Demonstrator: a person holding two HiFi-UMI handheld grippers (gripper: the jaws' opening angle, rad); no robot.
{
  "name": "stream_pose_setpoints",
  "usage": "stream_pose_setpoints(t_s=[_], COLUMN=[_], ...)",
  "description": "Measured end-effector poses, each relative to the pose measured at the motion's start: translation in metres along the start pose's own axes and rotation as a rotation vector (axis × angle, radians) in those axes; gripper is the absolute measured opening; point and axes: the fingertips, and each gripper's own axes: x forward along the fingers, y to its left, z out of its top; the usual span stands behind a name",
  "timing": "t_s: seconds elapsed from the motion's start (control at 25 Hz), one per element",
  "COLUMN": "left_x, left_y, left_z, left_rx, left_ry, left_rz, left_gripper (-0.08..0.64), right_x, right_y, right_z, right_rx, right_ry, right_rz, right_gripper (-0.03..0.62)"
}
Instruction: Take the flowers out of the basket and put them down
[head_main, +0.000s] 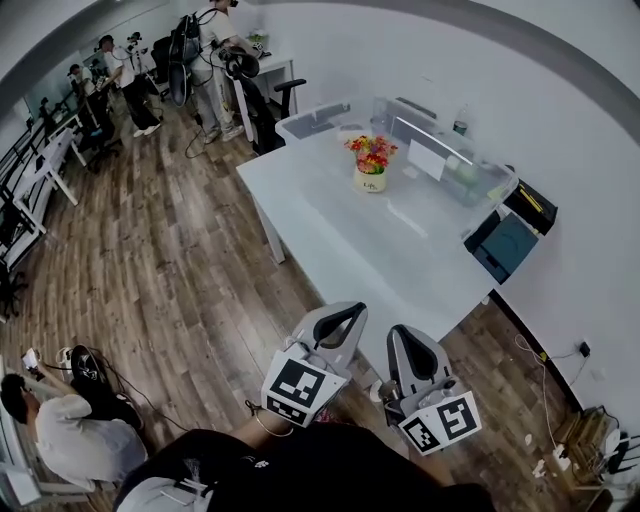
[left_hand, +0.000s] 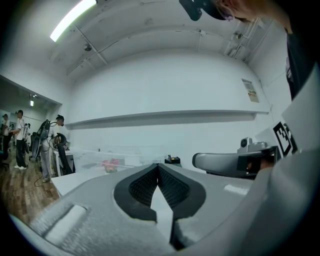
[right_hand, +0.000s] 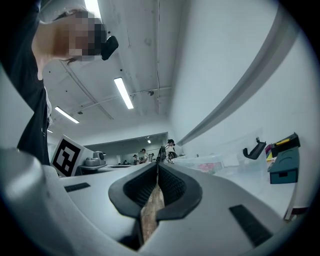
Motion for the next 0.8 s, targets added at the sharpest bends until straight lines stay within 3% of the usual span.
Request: stream_pose_setpoints(t_s=[0.28,0.8], left_x=[0.012,0.045], left_y=[0.032,0.095], left_z=[0.004,0.011], left_rx=[0.056,0.012], left_ry=[-0.015,-0.048], left_rz=[-0.041,-0.118], left_gripper=[0.006,0.006], right_x=[0.035,0.104], right_y=[-0.007,-0.022], right_z=[0.002,0.002], right_rx=[-0.014,-0.062], right_ry=[-0.02,-0.023], right_rz=[-0.025,-0.08], right_gripper=[0.012,0.012])
